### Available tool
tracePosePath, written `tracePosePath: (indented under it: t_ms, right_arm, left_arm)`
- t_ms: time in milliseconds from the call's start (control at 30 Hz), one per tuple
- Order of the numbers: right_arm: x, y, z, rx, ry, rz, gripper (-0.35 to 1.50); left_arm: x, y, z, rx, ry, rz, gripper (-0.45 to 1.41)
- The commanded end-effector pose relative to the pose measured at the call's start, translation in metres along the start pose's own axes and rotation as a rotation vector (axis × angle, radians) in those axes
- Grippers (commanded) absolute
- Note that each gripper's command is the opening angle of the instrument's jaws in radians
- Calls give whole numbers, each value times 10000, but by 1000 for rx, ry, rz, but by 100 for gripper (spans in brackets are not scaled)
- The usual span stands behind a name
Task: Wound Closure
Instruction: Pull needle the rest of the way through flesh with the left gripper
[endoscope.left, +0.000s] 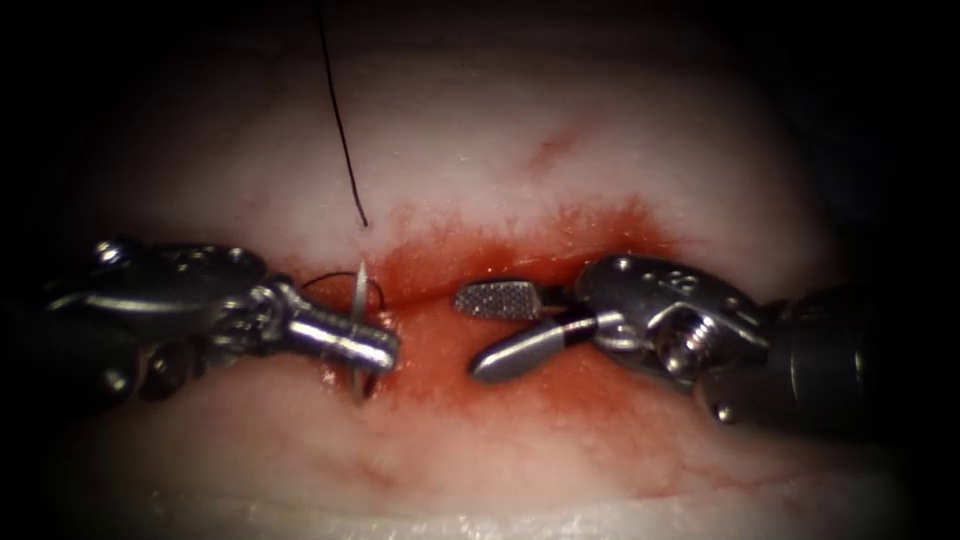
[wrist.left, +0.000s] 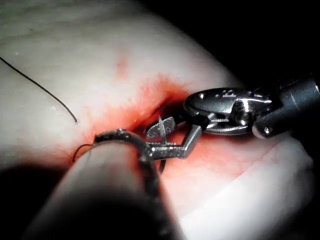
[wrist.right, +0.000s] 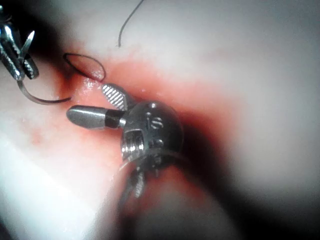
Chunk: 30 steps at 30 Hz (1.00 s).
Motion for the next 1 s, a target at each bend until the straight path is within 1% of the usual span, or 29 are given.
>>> tracePosePath:
  t_ms: [33, 67, 100, 167, 233, 333, 400, 533, 733, 833, 1000]
  right_arm:
    - [-10, -7, 12, -1, -11, -45, 125]
    - [-11, -9, 15, -2, -13, -68, 125]
    - [-12, -12, 20, -6, -14, -115, 125]
    - [-12, -13, 23, -10, -13, -144, 125]
    - [-13, -13, 27, -12, -21, -174, 117]
    - [-14, -14, 32, -20, -43, -199, 110]
    - [-17, -14, 37, -26, -59, -213, 108]
    - [-24, -13, 51, -35, -94, -227, 118]
    - [-38, -4, 61, -46, -133, -246, 117]
    - [-47, 0, 64, -42, -155, -257, 107]
    - [-72, 6, 71, -44, -222, -278, 75]
  left_arm:
    - [2, -3, 3, -39, 14, -33, -45]
    - [3, 0, 2, -69, 28, -53, -45]
    - [5, 5, -1, -124, 59, -81, -45]
    - [6, 11, -4, -150, 69, -80, -45]
    - [7, 17, -7, -172, 77, -82, -45]
    - [10, 28, -13, -216, 106, -83, -45]
    - [12, 36, -16, -231, 109, -89, -45]
    - [15, 51, -23, -245, 114, -79, -45]
    - [18, 69, -32, -260, 112, -41, -45]
    - [20, 76, -35, -253, 119, -13, -45]
    - [23, 87, -37, -245, 129, 23, -45]
